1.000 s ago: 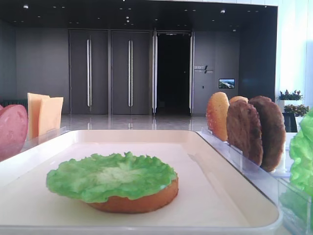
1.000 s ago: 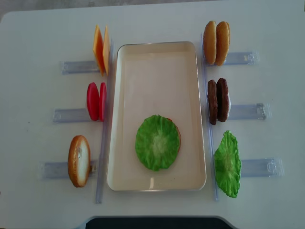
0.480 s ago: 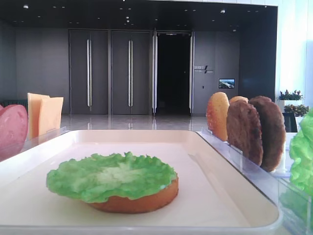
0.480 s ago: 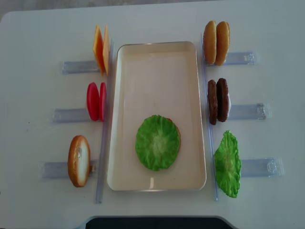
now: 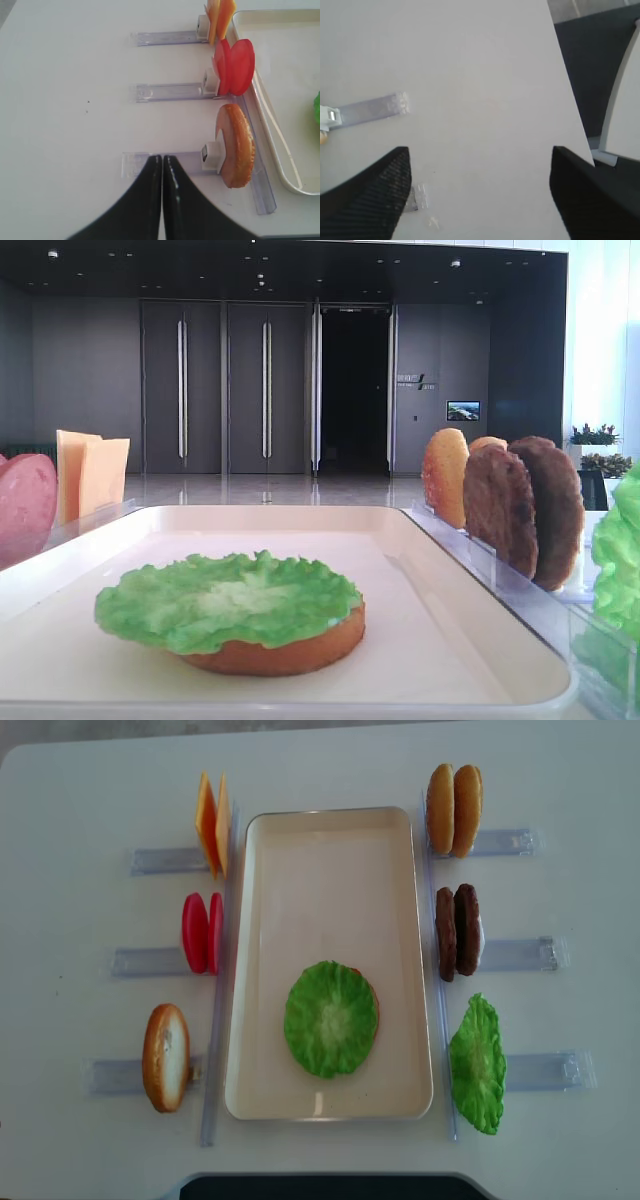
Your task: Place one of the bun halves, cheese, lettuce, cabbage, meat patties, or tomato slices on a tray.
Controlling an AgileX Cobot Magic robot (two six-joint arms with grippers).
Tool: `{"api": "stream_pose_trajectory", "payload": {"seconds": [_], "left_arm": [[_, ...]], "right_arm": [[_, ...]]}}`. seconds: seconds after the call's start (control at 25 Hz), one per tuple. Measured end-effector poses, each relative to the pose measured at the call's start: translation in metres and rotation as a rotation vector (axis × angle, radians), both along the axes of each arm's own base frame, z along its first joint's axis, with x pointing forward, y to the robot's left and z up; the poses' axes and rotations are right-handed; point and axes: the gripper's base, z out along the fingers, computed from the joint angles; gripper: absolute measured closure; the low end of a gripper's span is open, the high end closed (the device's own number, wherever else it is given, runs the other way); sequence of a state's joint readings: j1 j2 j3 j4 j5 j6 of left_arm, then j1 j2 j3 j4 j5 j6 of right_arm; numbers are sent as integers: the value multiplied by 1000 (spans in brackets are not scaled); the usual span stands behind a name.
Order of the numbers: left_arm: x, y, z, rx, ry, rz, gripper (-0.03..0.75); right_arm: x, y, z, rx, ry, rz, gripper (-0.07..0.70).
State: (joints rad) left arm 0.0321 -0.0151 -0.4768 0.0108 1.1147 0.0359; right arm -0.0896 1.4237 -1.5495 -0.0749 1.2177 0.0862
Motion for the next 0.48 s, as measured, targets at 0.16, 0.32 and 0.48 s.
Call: {"api": "stream_pose_trajectory", "payload": {"seconds": [0.16, 0.32, 0.48], "left_arm": [[0, 0, 0, 0, 0, 0, 715], [0, 0, 0, 0, 0, 0, 715], [0, 0, 0, 0, 0, 0, 715]], "right_arm": [[-37, 4, 25, -14, -97, 9, 89], [-75, 15, 43, -36, -182, 47, 89], [-111, 22, 50, -54, -242, 77, 89]]}}
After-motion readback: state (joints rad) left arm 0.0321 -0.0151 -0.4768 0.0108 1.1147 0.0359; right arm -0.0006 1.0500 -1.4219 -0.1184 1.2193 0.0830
